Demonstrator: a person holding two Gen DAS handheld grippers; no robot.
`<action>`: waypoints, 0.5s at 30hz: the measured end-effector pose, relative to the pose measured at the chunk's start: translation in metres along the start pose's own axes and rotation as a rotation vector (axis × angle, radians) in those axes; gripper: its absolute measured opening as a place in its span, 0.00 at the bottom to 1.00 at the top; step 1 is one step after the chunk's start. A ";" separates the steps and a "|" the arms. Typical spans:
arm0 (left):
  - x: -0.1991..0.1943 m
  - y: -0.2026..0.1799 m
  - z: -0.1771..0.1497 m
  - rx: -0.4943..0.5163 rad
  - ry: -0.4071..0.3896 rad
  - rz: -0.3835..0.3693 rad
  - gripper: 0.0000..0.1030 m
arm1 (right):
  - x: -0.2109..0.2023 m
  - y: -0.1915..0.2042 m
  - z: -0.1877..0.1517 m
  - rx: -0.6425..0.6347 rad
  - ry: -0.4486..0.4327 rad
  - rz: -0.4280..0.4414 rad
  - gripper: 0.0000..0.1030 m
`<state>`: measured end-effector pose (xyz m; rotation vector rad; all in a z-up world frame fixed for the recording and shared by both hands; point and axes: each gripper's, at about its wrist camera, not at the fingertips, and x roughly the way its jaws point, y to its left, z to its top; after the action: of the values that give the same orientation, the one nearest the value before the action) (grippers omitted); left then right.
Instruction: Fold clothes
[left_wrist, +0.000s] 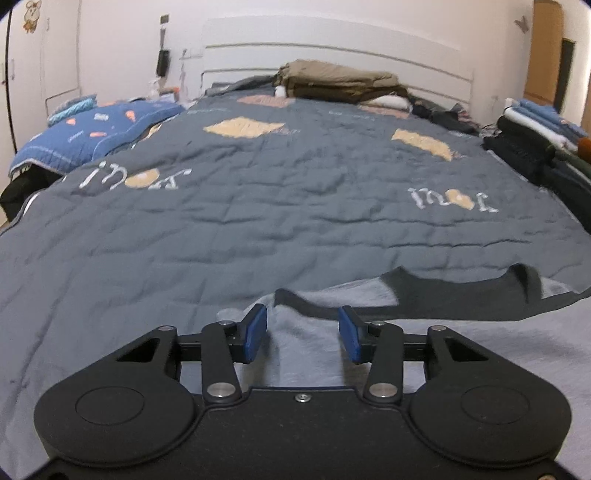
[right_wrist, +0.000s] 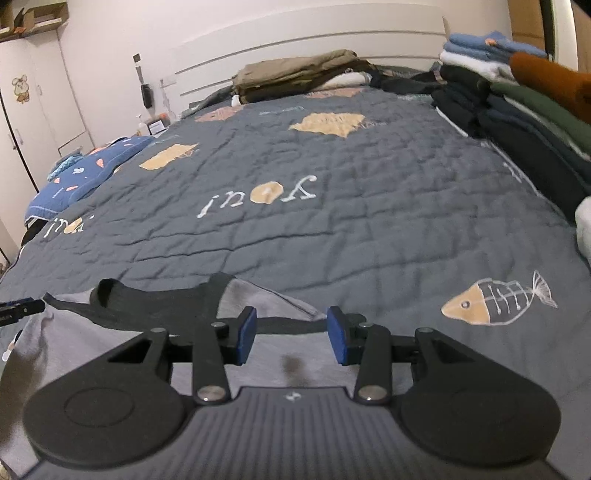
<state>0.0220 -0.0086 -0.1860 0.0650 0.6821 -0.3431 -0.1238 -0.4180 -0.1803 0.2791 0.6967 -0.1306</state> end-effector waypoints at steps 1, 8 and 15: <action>0.001 0.002 0.000 -0.012 0.002 -0.003 0.42 | 0.001 -0.002 -0.001 0.004 0.003 -0.004 0.41; 0.016 0.004 -0.003 -0.043 0.042 -0.038 0.42 | 0.007 -0.009 -0.005 -0.006 0.020 0.002 0.45; 0.021 0.010 -0.003 -0.101 0.082 -0.066 0.42 | 0.005 -0.029 -0.005 0.037 0.008 -0.005 0.46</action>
<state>0.0391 -0.0047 -0.2019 -0.0404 0.7827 -0.3706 -0.1298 -0.4444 -0.1933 0.3138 0.7038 -0.1477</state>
